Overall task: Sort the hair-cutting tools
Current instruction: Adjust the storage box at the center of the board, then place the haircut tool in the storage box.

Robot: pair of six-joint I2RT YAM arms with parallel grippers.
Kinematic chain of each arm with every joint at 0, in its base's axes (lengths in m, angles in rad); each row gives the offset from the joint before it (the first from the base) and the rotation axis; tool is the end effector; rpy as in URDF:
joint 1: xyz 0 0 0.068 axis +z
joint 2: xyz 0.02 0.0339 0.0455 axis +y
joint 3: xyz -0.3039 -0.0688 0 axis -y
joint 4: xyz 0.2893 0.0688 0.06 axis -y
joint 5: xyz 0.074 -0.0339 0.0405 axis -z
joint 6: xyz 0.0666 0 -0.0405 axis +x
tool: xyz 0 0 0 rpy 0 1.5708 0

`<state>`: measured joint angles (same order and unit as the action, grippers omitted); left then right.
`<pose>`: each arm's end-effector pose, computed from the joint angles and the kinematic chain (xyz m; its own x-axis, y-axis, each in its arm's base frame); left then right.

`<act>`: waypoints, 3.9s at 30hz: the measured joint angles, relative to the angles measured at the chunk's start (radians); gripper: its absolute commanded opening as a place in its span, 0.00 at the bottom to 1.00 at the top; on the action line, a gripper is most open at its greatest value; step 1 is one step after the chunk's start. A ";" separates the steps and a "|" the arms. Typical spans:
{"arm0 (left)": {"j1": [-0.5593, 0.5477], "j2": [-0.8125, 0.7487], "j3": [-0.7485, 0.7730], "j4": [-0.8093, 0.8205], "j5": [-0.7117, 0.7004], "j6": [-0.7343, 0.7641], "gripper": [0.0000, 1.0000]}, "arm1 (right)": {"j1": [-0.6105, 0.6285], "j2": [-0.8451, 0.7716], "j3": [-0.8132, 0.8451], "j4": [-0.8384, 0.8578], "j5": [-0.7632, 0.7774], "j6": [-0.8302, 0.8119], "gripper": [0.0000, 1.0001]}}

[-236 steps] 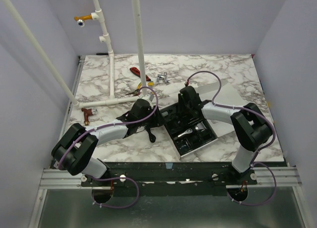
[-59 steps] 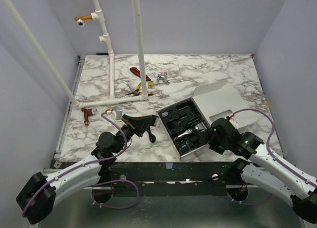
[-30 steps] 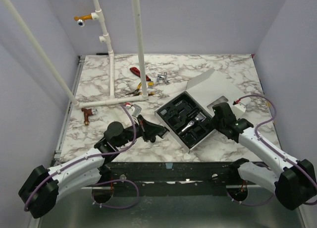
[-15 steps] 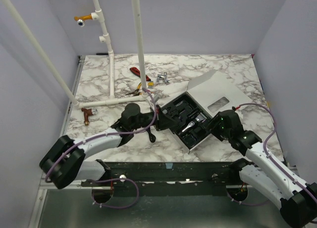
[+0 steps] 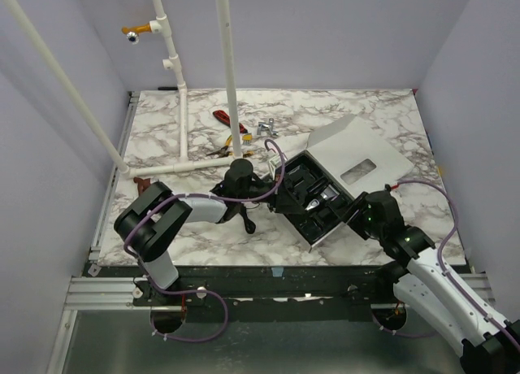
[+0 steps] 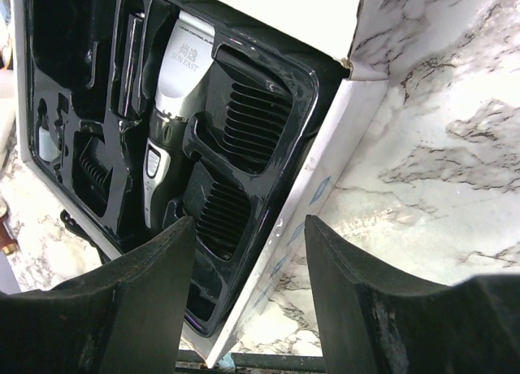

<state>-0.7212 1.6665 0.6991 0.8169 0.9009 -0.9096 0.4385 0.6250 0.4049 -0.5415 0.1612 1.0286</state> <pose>0.2484 -0.2879 0.1945 -0.8521 0.0967 -0.5144 0.5203 0.0502 -0.8525 0.1585 0.0625 0.1903 -0.5913 0.6565 -0.4683 0.3732 0.7376 0.5628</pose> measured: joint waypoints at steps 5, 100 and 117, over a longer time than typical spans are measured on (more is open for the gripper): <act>-0.017 0.049 0.000 0.072 -0.072 -0.045 0.00 | 0.000 -0.029 -0.010 -0.001 -0.004 0.008 0.59; -0.343 -0.024 0.111 -0.513 -0.780 0.351 0.00 | 0.000 -0.065 -0.047 0.001 -0.028 0.023 0.59; -0.356 -0.166 0.054 -0.491 -0.875 0.363 0.11 | 0.000 -0.076 -0.047 0.001 -0.029 0.018 0.59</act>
<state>-1.0775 1.5009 0.7532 0.3260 0.0254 -0.5465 0.4385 0.5491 0.3580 -0.5407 0.1326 1.0466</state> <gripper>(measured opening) 0.130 0.591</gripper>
